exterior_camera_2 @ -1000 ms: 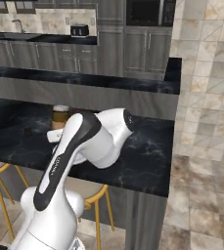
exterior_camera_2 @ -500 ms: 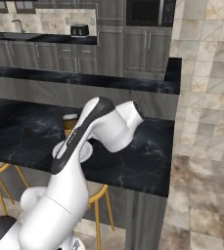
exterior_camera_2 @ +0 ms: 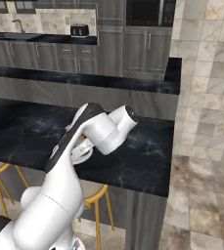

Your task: Take the cinnamon bottle from the cabinet and place it on the dining table, next to the plate with the cupcake. Then take the chocolate from the dining counter and place it on the cupcake plate.

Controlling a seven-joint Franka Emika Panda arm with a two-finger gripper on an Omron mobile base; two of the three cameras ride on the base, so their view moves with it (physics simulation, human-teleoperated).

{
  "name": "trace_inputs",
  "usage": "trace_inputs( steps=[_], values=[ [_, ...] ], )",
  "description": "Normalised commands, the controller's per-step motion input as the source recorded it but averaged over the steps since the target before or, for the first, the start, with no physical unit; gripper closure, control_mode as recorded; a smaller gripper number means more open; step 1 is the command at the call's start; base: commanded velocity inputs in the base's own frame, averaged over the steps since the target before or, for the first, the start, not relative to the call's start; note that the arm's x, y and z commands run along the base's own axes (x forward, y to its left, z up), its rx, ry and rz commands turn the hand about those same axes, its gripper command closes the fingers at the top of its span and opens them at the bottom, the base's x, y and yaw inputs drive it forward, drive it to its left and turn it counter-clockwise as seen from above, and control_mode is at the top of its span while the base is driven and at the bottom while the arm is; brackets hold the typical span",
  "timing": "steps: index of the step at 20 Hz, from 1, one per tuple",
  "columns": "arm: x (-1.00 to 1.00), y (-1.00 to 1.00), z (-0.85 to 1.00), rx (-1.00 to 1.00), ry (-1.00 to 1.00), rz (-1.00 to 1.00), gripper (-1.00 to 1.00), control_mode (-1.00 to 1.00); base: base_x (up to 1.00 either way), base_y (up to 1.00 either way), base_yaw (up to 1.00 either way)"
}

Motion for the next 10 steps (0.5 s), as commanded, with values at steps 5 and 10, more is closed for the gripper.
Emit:
trace_inputs(
  steps=[5, 10],
  values=[
    [0.12, -0.09, -0.28, 0.09, -0.27, 0.04, 1.0, -1.0, 0.0, 0.0, 0.0],
    [0.31, -0.15, -0.23, 0.14, -0.15, 0.1, 1.0, -1.0, 0.0, 0.0, 0.0]
  ],
)
